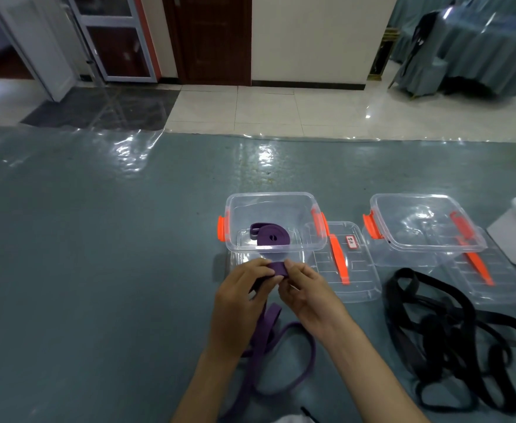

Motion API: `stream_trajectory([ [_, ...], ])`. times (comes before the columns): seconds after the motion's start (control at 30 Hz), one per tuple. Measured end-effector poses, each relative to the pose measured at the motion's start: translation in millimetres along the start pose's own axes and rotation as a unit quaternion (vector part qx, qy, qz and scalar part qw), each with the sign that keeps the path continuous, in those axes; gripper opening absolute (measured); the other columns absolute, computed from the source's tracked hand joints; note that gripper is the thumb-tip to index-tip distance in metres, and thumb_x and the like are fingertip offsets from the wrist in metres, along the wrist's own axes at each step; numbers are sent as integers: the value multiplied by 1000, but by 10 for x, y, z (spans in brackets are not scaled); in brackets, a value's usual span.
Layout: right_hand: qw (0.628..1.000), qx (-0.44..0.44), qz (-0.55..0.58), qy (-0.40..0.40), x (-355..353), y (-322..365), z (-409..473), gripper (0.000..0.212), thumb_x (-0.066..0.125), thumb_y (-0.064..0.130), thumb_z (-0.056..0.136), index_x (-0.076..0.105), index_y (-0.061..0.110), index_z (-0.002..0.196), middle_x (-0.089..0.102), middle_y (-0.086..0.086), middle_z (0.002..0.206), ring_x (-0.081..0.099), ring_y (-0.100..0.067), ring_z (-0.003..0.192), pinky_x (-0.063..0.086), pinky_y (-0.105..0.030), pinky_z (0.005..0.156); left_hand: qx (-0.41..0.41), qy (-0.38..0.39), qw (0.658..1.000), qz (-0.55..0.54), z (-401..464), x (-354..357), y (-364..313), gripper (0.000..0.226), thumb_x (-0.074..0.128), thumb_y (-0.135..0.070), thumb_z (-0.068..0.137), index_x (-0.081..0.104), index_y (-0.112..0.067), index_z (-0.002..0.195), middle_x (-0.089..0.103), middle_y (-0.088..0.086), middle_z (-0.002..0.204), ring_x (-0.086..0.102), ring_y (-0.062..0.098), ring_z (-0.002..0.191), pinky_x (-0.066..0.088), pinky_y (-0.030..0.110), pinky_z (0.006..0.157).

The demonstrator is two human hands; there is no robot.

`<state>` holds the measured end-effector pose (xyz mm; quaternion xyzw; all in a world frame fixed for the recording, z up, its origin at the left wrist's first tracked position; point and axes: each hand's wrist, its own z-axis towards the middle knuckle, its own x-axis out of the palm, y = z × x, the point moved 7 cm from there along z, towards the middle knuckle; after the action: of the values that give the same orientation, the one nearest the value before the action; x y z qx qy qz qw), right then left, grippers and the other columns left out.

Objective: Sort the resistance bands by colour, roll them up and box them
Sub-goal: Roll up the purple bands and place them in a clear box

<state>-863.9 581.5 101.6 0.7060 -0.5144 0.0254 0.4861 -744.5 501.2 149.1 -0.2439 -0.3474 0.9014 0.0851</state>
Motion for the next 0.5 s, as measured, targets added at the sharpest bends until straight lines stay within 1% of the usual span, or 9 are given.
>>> stream_trajectory([
  [0.07,998,7,55,12,21,15,-5,17,76,20,81,72,7,92,70,-10,87,62,-15,73,59,-19,65,-17,-6,1000,-24,-8,8,33,19,77,-22,91,75,-6,100,76,1,111,70,8,106,55,18,95],
  [0.1,998,8,61,19,33,30,-15,18,76,19,82,71,7,94,71,-11,89,63,-15,74,59,-18,65,-28,-7,999,-37,-29,13,56,19,79,-20,89,75,-6,100,76,0,111,71,8,105,57,20,93],
  [0.17,999,3,35,27,51,61,-32,22,76,18,81,69,7,98,72,-12,91,64,-17,74,59,-20,65,-51,-20,997,-61,-83,-4,99,18,84,-13,85,75,-6,98,75,-4,112,72,8,105,59,25,90],
  [0.2,1000,-1,14,28,58,75,-36,24,77,19,80,68,8,98,71,-13,91,65,-17,74,59,-21,65,-62,-31,995,-69,-99,-28,108,18,85,-12,83,75,-7,98,75,-6,112,72,8,105,59,25,90],
  [0.3,999,-11,-36,20,83,98,-47,26,81,22,77,68,9,94,69,-15,92,63,-20,77,59,-25,66,-86,-54,991,-86,-68,-96,74,19,86,-20,85,75,-15,100,75,-9,110,73,9,104,57,22,91],
  [0.4,997,-6,-77,13,112,85,-62,19,78,25,84,69,9,91,72,-10,86,69,-17,73,58,-26,69,-112,-52,986,-108,-36,-103,37,21,83,-21,84,74,-19,102,76,-10,109,74,11,103,57,22,91],
  [0.5,992,-14,-127,6,136,95,-86,21,71,27,94,74,6,96,76,-9,84,73,-16,74,60,-28,73,-133,-59,984,-106,-39,-82,76,19,82,-21,82,75,-18,100,76,-10,108,74,9,102,56,19,89],
])
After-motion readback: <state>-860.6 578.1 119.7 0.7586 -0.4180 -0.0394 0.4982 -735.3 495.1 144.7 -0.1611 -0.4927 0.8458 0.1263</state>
